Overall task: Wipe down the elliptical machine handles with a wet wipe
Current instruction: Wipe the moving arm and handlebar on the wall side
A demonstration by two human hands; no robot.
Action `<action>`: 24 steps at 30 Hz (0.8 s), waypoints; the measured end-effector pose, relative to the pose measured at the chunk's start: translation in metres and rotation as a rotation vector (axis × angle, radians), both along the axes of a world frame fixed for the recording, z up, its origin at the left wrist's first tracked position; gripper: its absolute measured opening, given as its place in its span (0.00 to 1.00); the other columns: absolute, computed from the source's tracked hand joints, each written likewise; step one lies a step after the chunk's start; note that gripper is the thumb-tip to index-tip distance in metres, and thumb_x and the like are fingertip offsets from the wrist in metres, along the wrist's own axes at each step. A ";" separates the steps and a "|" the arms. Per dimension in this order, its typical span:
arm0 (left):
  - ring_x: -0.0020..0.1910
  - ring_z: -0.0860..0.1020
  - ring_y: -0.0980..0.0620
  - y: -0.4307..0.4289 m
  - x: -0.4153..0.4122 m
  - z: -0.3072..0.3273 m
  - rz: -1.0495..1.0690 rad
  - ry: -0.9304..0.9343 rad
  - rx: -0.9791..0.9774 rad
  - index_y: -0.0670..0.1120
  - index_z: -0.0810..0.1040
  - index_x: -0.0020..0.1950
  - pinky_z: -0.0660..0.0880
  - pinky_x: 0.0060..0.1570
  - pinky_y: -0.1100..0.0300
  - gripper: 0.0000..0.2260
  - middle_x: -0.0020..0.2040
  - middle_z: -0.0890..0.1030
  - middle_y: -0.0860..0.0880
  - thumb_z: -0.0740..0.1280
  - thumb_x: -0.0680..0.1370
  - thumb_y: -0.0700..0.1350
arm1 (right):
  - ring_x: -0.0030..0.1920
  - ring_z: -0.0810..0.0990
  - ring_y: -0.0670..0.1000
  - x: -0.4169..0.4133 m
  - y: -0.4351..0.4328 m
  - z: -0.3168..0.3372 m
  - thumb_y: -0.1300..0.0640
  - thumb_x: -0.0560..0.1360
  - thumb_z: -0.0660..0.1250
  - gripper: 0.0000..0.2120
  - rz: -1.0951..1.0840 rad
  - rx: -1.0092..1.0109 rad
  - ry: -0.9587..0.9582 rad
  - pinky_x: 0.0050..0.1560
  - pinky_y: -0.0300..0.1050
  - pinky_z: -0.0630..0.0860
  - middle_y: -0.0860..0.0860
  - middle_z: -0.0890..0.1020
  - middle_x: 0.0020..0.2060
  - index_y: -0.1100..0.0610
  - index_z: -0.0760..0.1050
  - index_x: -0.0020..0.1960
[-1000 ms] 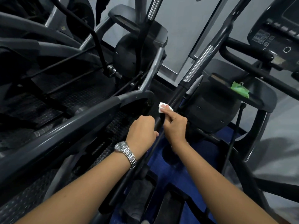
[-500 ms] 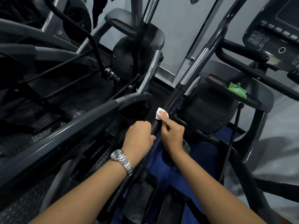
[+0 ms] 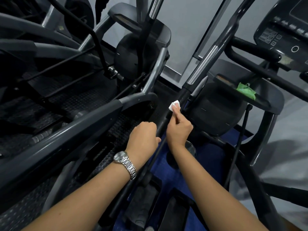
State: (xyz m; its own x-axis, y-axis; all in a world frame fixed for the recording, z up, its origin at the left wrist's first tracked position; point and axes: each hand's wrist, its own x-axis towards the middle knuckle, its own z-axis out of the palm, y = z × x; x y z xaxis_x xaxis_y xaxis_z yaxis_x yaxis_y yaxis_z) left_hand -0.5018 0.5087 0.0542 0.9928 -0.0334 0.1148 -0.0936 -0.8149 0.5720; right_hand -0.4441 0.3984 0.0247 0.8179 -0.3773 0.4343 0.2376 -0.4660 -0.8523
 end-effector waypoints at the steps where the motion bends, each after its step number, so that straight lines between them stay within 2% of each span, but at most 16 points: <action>1: 0.46 0.79 0.45 0.000 0.000 0.000 -0.002 -0.003 0.003 0.43 0.77 0.48 0.73 0.42 0.56 0.11 0.42 0.79 0.47 0.70 0.75 0.50 | 0.51 0.82 0.51 -0.002 0.001 0.000 0.70 0.75 0.62 0.15 -0.004 0.006 0.015 0.55 0.45 0.77 0.58 0.83 0.51 0.60 0.80 0.57; 4: 0.44 0.79 0.45 -0.001 -0.001 0.000 -0.005 -0.008 0.011 0.44 0.72 0.41 0.68 0.39 0.58 0.11 0.39 0.76 0.48 0.69 0.75 0.50 | 0.41 0.81 0.38 -0.011 -0.002 -0.002 0.71 0.75 0.63 0.15 0.024 -0.053 0.023 0.44 0.29 0.76 0.52 0.84 0.47 0.60 0.80 0.56; 6: 0.44 0.79 0.45 -0.001 -0.001 0.001 -0.010 -0.002 0.003 0.43 0.73 0.42 0.70 0.39 0.57 0.11 0.39 0.77 0.48 0.70 0.75 0.50 | 0.45 0.81 0.37 -0.003 -0.004 0.004 0.71 0.74 0.63 0.15 -0.006 -0.074 -0.007 0.48 0.27 0.75 0.51 0.84 0.48 0.60 0.80 0.56; 8: 0.44 0.79 0.45 0.000 -0.001 0.001 -0.016 0.000 -0.008 0.43 0.76 0.46 0.74 0.41 0.56 0.11 0.40 0.78 0.47 0.70 0.75 0.50 | 0.52 0.81 0.43 0.009 -0.006 0.012 0.70 0.74 0.63 0.14 -0.045 -0.040 -0.027 0.55 0.29 0.74 0.54 0.83 0.52 0.59 0.80 0.56; 9: 0.44 0.79 0.45 0.000 -0.001 0.001 -0.017 0.000 -0.012 0.43 0.77 0.46 0.74 0.41 0.55 0.11 0.39 0.78 0.48 0.70 0.75 0.50 | 0.52 0.81 0.45 0.011 -0.006 0.014 0.70 0.75 0.63 0.14 -0.056 -0.033 -0.019 0.55 0.29 0.74 0.55 0.83 0.52 0.59 0.80 0.56; 13: 0.43 0.78 0.45 -0.001 -0.002 0.001 -0.016 -0.003 -0.002 0.45 0.69 0.38 0.68 0.38 0.58 0.13 0.36 0.72 0.49 0.69 0.75 0.50 | 0.50 0.78 0.32 -0.005 -0.008 -0.001 0.73 0.74 0.63 0.15 0.022 -0.140 -0.028 0.49 0.21 0.71 0.47 0.81 0.51 0.61 0.80 0.55; 16: 0.43 0.78 0.45 0.000 -0.002 0.002 -0.024 0.012 -0.011 0.45 0.68 0.37 0.68 0.38 0.58 0.13 0.35 0.70 0.50 0.69 0.75 0.49 | 0.55 0.79 0.41 0.006 -0.019 -0.003 0.71 0.74 0.63 0.14 0.056 -0.184 -0.040 0.57 0.30 0.73 0.52 0.80 0.56 0.61 0.80 0.56; 19: 0.42 0.78 0.45 0.000 -0.002 0.002 -0.023 0.019 -0.016 0.45 0.69 0.37 0.69 0.38 0.57 0.13 0.34 0.70 0.50 0.69 0.75 0.49 | 0.60 0.77 0.46 0.023 -0.028 0.007 0.72 0.74 0.62 0.16 0.051 -0.271 -0.057 0.61 0.31 0.71 0.55 0.78 0.60 0.61 0.78 0.59; 22: 0.44 0.78 0.44 -0.001 -0.003 0.002 -0.017 0.017 -0.014 0.45 0.69 0.37 0.69 0.38 0.57 0.12 0.36 0.73 0.49 0.69 0.75 0.49 | 0.57 0.79 0.51 0.016 -0.035 0.000 0.75 0.72 0.60 0.20 0.132 -0.520 -0.112 0.57 0.25 0.70 0.58 0.78 0.60 0.61 0.78 0.60; 24: 0.45 0.79 0.43 -0.001 -0.003 0.004 -0.016 0.013 -0.001 0.45 0.69 0.38 0.68 0.39 0.57 0.12 0.39 0.77 0.47 0.69 0.75 0.49 | 0.54 0.81 0.52 0.010 -0.042 -0.006 0.73 0.71 0.59 0.19 0.201 -0.769 -0.190 0.49 0.34 0.78 0.55 0.80 0.58 0.60 0.81 0.56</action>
